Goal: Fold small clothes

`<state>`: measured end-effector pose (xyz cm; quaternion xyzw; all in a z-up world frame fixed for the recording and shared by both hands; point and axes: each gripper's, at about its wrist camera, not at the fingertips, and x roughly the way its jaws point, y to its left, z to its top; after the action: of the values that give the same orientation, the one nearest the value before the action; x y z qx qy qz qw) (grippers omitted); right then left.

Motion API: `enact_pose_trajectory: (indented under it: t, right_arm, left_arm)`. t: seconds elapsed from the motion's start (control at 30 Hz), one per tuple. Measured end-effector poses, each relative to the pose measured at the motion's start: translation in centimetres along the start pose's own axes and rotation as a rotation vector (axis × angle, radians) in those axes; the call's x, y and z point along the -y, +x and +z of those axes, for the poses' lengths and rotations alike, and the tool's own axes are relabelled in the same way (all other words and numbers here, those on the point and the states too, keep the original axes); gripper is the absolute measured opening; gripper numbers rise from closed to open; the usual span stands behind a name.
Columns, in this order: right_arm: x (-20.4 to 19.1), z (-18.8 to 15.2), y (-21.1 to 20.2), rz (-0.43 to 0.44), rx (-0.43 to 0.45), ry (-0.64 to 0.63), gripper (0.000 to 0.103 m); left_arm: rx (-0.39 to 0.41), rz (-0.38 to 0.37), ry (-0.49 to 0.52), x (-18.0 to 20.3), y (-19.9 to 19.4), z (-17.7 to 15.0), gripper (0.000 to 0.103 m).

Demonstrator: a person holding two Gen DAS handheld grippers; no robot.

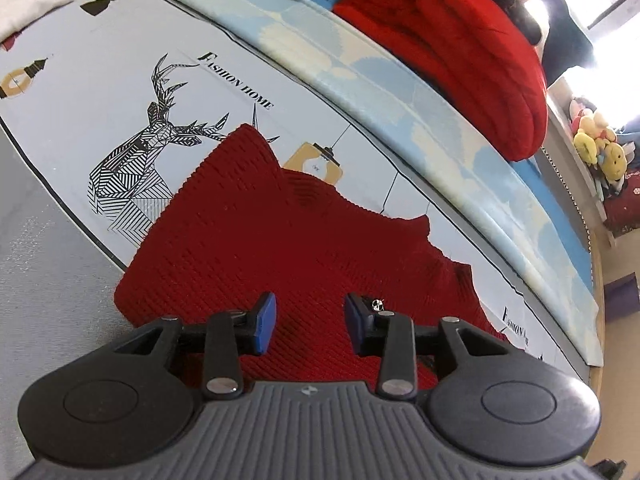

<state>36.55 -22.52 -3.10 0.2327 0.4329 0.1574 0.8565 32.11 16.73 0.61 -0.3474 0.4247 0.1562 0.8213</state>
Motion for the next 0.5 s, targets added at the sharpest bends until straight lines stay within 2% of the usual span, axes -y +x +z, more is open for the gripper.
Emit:
enact_pose_trajectory:
  t: [0.1, 0.2, 0.27, 0.3, 0.33, 0.37, 0.5]
  right_arm:
    - [-1.2, -0.2, 2.1, 0.01, -0.045, -0.005, 0.042]
    - [-2.0, -0.7, 4.2, -0.038, -0.079, -0.036, 0.042]
    - [-2.4, -1.1, 4.8, -0.055, -0.059, -0.064, 0.041]
    - [-2.9, -1.2, 4.7, -0.067, -0.052, -0.085, 0.038]
    - [-3.3, -1.2, 4.6, -0.063, -0.045, -0.107, 0.019]
    - [-3.7, -1.2, 4.3, -0.064, -0.033, -0.131, 0.007]
    - [-4.3, -0.2, 1.8, -0.008, 0.069, -0.147, 0.002]
  left_arm:
    - [-0.003, 0.0, -0.007, -0.2, 0.1, 0.3, 0.042]
    - [-0.008, 0.004, -0.021, -0.9, 0.1, 0.9, 0.042]
    - [-0.002, 0.006, -0.043, -1.5, -0.1, 1.5, 0.042]
    - [0.006, 0.01, -0.061, -1.8, -0.2, 1.8, 0.042]
    - [0.015, 0.014, -0.077, -2.2, -0.3, 2.2, 0.042]
    - [0.026, 0.019, -0.091, -2.5, -0.3, 2.6, 0.042]
    - [0.033, 0.045, -0.11, -3.3, 0.0, 3.2, 0.042]
